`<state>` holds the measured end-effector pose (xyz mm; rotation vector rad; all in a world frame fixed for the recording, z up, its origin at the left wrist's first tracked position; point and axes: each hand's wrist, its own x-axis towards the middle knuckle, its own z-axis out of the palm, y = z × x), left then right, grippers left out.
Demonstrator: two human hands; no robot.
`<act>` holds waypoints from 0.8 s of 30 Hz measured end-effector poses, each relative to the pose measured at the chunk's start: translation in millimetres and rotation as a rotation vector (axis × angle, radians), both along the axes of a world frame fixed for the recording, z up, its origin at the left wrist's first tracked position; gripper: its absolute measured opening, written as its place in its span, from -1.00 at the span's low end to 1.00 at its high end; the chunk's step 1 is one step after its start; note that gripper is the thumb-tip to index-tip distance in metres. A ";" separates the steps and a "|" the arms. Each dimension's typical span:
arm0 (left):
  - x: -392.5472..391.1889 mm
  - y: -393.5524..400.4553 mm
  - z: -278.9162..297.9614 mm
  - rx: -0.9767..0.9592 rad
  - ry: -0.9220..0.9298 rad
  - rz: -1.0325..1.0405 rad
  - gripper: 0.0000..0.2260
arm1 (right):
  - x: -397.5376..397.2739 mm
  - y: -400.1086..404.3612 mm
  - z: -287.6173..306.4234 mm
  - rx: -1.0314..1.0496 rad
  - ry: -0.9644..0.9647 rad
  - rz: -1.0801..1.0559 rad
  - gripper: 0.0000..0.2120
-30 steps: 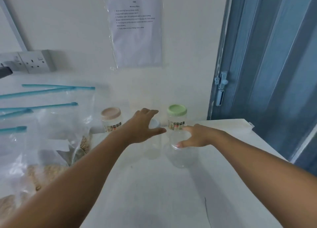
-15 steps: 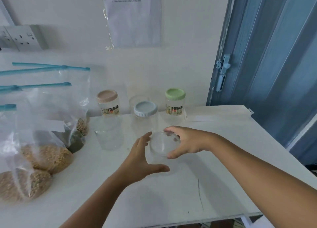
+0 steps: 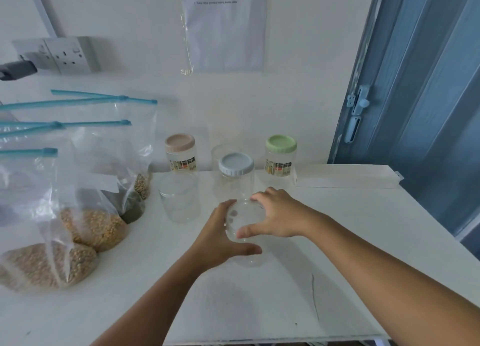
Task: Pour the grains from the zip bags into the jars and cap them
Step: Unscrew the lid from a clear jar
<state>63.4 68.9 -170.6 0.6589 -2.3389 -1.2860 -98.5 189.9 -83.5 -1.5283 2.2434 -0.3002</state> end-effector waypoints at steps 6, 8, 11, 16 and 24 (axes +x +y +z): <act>2.5 -2.1 -4.2 0.102 0.031 0.002 -0.07 | 3.7 -5.7 -2.4 -0.028 0.001 0.032 0.03; 3.7 0.4 -6.5 0.104 0.045 0.032 -0.06 | 2.6 -7.7 -2.4 -0.005 0.003 0.052 0.04; 4.0 3.6 -9.0 0.102 0.051 0.050 -0.04 | -1.2 -9.5 0.5 0.035 0.010 0.085 0.03; 4.8 1.7 -10.3 0.084 0.050 0.025 -0.01 | 2.3 -7.3 9.0 0.122 0.106 0.083 0.09; 2.5 -1.1 -8.4 0.046 0.060 -0.005 -0.02 | 12.7 -15.7 4.8 0.068 0.273 0.110 -0.01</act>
